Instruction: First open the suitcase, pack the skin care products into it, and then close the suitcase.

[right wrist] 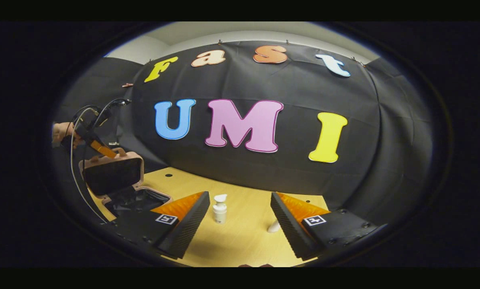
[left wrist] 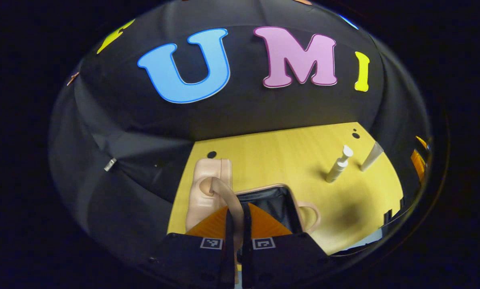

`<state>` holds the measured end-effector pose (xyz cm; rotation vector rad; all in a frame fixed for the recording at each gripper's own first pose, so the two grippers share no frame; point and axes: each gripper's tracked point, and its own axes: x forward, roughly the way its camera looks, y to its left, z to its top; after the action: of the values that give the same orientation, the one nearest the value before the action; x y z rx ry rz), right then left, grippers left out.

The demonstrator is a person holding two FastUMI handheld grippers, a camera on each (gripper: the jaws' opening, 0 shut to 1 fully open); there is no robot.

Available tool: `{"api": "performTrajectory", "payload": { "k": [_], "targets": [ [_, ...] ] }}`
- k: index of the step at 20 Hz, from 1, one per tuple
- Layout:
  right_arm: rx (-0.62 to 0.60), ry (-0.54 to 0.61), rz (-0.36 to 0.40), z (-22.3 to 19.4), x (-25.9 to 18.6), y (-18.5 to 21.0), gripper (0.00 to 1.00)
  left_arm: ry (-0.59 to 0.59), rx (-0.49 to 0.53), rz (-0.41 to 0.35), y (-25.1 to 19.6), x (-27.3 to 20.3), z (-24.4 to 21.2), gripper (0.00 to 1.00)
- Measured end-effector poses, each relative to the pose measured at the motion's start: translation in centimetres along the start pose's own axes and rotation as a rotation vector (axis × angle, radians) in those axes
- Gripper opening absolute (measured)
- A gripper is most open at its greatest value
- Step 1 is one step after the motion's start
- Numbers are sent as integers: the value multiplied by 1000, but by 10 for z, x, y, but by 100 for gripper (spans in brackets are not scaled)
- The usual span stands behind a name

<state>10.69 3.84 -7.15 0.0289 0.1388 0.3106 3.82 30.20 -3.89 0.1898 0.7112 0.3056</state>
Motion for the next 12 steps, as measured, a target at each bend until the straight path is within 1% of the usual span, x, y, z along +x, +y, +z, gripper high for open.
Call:
{"api": "performTrajectory", "payload": {
  "k": [1,3,4,5,8,9,10,12],
  "targets": [
    [6,2,4,1,2,5,96,0,0,31,23,0,-2,12],
    [20,17,8,0,7,17,97,-13,-1,115,81,10,-8,12],
    [25,25,3,0,9,21,97,1,1,168,115,17,-18,12],
    [26,26,1,3,11,26,97,21,-5,205,144,25,-30,10],
    [14,37,-22,7,18,40,98,71,-50,239,208,57,-66,10],
    [18,45,-29,7,20,44,97,107,-48,244,225,72,-83,14],
    [28,58,-39,7,21,48,97,147,-53,243,239,86,-99,10],
    [62,85,-61,6,21,52,97,174,-114,217,261,116,-123,10]
  ]
}}
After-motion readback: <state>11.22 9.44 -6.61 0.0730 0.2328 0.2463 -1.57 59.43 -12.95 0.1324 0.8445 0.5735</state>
